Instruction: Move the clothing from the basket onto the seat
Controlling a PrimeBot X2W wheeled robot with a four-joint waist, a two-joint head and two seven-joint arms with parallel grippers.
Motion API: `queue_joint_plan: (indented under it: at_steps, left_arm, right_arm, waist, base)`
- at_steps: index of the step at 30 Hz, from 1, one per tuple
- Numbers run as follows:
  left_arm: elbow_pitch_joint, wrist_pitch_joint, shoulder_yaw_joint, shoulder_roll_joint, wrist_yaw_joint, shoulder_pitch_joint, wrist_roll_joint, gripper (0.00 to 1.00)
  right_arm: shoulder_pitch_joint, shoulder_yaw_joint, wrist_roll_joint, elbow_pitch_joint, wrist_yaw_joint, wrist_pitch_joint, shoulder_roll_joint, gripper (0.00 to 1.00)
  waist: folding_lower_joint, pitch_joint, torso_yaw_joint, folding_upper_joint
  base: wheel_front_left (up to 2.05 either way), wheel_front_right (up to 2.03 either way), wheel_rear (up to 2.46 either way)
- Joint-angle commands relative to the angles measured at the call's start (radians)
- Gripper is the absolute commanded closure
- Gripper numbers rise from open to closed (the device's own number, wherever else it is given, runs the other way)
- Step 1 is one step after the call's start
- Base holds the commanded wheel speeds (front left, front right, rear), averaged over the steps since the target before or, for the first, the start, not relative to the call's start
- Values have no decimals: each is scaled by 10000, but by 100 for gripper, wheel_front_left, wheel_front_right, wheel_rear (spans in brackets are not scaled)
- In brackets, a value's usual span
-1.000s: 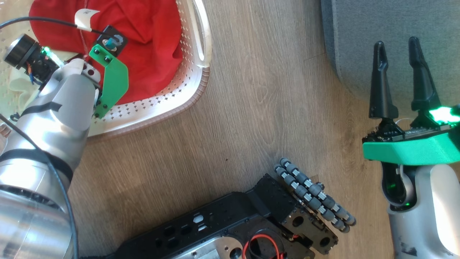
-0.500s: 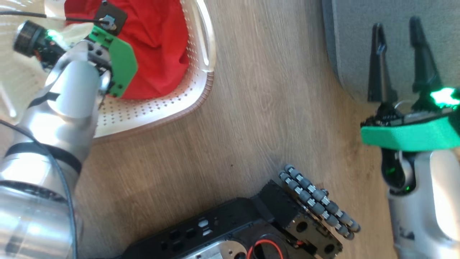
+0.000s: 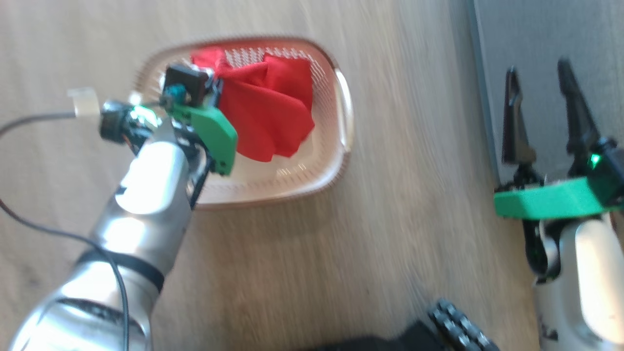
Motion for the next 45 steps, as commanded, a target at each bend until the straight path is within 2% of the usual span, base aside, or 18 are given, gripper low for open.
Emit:
queue_joint_plan:
  at_steps: [1,7,13,18,35,45]
  left_arm:
    - [-500,-153,276,74,-22,385,-200,100]
    - [-2130,-220,829,316,134,1933,-732,100]
    - [-4360,-225,1269,1049,496,3726,-826,100]
    - [-6208,-125,1844,1878,1006,4957,-1071,100]
    - [-9343,753,2654,2822,2137,7062,-1510,100]
    - [-10191,1239,2635,3060,2459,7425,-1466,100]
  right_arm:
    - [483,101,-110,-196,-4,-67,-47,0]
    - [1175,-28,-323,-29,-4,-67,-47,0]
    - [2022,-282,-457,113,-4,-67,-47,0]
    - [2686,-468,-654,139,-4,-67,-163,0]
    - [3315,-290,-578,459,-4,-67,-319,0]
    - [3426,-228,-545,545,-4,-67,-353,0]
  waist:
    - [0,-1943,1381,-1]
    - [0,-3299,1882,-1]
    - [0,-4442,2260,-1]
    - [0,-5085,2538,-1]
    - [0,-6346,2706,-1]
    - [0,-6516,2767,-1]
  base:
    - [0,0,0]
    - [0,0,0]
    - [0,0,0]
    - [0,0,0]
    - [0,0,0]
    - [0,0,0]
